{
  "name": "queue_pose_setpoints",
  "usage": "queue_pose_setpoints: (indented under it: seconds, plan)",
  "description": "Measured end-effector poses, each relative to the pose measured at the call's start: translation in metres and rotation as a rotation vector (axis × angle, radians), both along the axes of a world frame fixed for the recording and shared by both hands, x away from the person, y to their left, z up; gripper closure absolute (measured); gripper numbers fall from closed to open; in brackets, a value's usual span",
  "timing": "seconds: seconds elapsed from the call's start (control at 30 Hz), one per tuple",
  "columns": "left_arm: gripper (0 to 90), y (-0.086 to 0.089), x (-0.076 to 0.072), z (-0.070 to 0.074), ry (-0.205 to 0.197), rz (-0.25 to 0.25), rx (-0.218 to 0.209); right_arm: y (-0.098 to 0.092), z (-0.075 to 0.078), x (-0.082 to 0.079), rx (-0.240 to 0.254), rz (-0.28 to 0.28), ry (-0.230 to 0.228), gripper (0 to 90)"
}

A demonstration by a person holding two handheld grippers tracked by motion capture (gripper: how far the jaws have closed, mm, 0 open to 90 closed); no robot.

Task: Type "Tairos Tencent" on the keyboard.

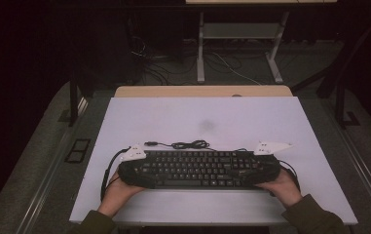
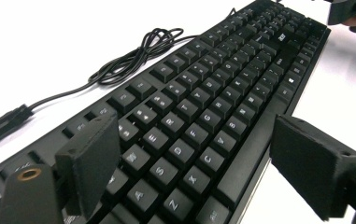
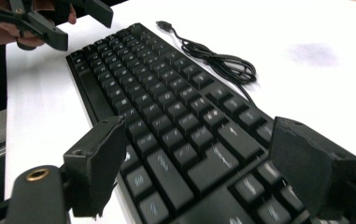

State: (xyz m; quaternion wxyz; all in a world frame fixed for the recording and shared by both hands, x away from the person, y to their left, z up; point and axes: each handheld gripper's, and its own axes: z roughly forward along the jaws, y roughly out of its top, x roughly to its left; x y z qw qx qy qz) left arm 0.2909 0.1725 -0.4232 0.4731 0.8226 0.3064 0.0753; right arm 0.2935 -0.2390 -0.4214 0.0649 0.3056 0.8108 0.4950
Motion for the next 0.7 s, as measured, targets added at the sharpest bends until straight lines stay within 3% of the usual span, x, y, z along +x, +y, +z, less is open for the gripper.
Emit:
queue_pose_setpoints:
  seconds: [0.4, 0.7]
  plan:
    - [11.0, 0.004, -0.003, -0.001, 0.001, 0.003, -0.001, -0.039, -0.005, -0.019, -0.019, -0.046, -0.003, 18.5]
    - [11.0, 0.004, -0.003, 0.000, -0.002, 0.004, -0.004, -0.057, -0.011, -0.025, -0.020, -0.083, 0.005, 18.5]
